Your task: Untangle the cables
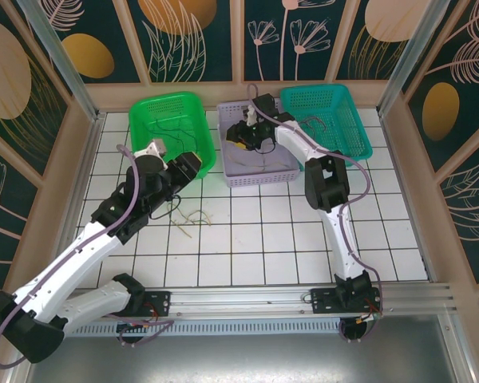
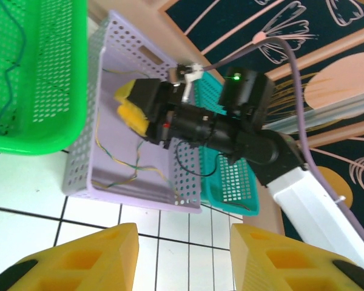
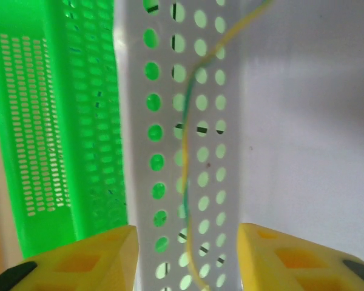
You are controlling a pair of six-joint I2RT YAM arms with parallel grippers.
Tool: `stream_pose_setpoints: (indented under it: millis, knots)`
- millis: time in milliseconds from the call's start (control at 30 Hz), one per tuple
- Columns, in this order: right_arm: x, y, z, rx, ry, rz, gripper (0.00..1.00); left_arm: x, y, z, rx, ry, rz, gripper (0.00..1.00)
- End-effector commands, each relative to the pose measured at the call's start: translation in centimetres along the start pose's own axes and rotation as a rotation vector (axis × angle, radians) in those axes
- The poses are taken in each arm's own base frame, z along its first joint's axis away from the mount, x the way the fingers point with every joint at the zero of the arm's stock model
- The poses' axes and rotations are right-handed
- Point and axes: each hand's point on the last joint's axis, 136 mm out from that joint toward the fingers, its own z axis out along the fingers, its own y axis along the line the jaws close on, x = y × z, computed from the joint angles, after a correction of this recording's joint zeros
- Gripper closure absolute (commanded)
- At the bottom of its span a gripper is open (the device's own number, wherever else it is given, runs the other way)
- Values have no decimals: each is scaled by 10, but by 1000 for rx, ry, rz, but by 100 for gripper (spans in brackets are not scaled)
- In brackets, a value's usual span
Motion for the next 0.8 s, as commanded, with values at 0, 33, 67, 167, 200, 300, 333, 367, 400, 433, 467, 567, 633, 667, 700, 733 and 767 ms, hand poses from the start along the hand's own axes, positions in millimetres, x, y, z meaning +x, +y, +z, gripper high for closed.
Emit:
stream_pose_setpoints:
  millis: [0, 33, 67, 167, 200, 300, 333, 367, 400, 433, 467, 567, 633, 667, 700, 733, 767]
  knots:
    - [0, 0, -12, 53, 0, 44, 50, 0, 19, -5, -71, -17, -28, 57]
    - [-1, 0, -15, 63, -6, 43, 49, 0, 21, -5, -79, -17, -31, 57]
    - [-3, -1, -18, 80, -14, 41, 47, 1, 23, -5, -90, -12, -29, 56]
    - [-8, -3, -27, 128, -34, 38, 45, 2, 31, -6, -122, -10, -30, 55]
    - [-11, -2, -32, 147, -48, 31, 44, 3, 33, -7, -134, -10, -30, 54]
    - [-21, 5, -51, 185, -117, 12, 44, 5, 47, -10, -194, -9, -37, 51]
    - [-25, 9, -60, 194, -151, 4, 44, 5, 54, -13, -226, -10, -40, 49]
    - [-28, 15, -70, 198, -187, -9, 44, 8, 63, -15, -264, -4, -46, 47]
    - [-31, 26, -80, 192, -227, -33, 44, 12, 71, -16, -295, 3, -54, 47]
    - [-30, 34, -87, 193, -255, -56, 44, 18, 83, -17, -336, 22, -60, 46]
    - [-27, 41, -95, 193, -286, -85, 45, 24, 95, -19, -379, 42, -76, 45]
    - [-3, 64, -111, 182, -360, -190, 51, 43, 126, -18, -453, 102, -116, 45]
    - [20, 86, -120, 140, -414, -272, 52, 51, 146, -16, -475, 131, -182, 46]
    - [42, 90, -116, 113, -401, -295, 52, 54, 156, -13, -473, 146, -221, 46]
    - [58, 94, -113, 87, -385, -311, 51, 56, 164, -11, -471, 149, -251, 47]
    - [80, 95, -106, 73, -352, -318, 51, 59, 173, -9, -475, 152, -283, 47]
    - [105, 98, -96, 56, -306, -335, 51, 62, 179, -4, -472, 153, -312, 48]
